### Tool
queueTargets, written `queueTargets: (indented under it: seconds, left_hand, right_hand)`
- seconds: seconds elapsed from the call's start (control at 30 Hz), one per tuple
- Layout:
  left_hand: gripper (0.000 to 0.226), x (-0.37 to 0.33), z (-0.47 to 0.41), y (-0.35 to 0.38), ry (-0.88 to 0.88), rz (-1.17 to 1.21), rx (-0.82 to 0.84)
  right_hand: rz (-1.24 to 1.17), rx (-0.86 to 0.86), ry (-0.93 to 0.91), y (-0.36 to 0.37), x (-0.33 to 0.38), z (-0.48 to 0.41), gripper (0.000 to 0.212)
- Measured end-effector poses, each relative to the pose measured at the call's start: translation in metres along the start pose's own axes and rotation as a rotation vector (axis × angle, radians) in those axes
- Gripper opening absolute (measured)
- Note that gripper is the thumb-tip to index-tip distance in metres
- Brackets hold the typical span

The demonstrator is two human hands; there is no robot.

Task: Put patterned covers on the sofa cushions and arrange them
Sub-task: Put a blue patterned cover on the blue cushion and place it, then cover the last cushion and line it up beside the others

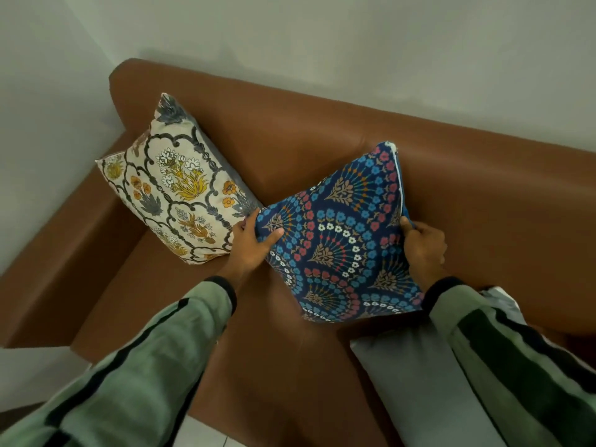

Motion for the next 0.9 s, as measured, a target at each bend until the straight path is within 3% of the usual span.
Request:
queueTargets:
  seconds: [0.13, 0.23, 0.37, 0.43, 0.5, 0.57, 0.7, 0.8, 0.9]
  left_hand:
    - [0.078, 0.009, 0.005, 0.0, 0.067, -0.034, -0.025]
    - [0.074, 0.024, 0.023, 0.003, 0.139, -0.091, -0.158]
    - [0.065, 0.054, 0.058, 0.013, 0.107, -0.245, -0.406]
    - [0.056, 0.069, 0.087, 0.031, 0.117, -0.326, -0.426]
    - [0.049, 0.087, 0.112, 0.047, 0.141, -0.412, -0.325]
    - [0.048, 0.096, 0.143, 0.084, 0.191, -0.483, -0.11]
    - [0.072, 0.098, 0.179, 0.163, 0.248, -0.679, 0.256]
    - [0.081, 0.09, 0.182, 0.215, 0.361, -0.861, 0.375]
    - [0.098, 0.087, 0.175, 0.259, 0.409, -0.886, 0.392]
  right_hand:
    - [0.064, 0.005, -0.022, -0.008, 0.006, 0.0, 0.03]
    - [0.107, 0.017, -0.06, -0.021, 0.005, 0.003, 0.031]
    - [0.221, -0.027, -0.152, -0.04, -0.006, 0.008, 0.039]
    - [0.344, -0.008, -0.2, -0.067, -0.03, 0.016, 0.042]
    - [0.485, 0.046, -0.265, -0.091, -0.065, 0.026, 0.045]
    - [0.621, 0.112, -0.257, -0.137, -0.121, 0.042, 0.059]
    - [1.033, 0.315, -0.198, -0.231, -0.243, 0.075, 0.097]
    - [1.191, 0.336, -0.3, -0.275, -0.324, 0.101, 0.117]
    - [1.245, 0.248, -0.428, -0.295, -0.369, 0.109, 0.103]
Point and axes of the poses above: each hand's wrist, its own z-axis away from the middle knuckle, its own y-axis out of the palm, x = y × z, the point moved 2 cm from there along -z, towards the middle knuckle, and after that the axes turned 2 degrees about -z, right-handed, at the moved point
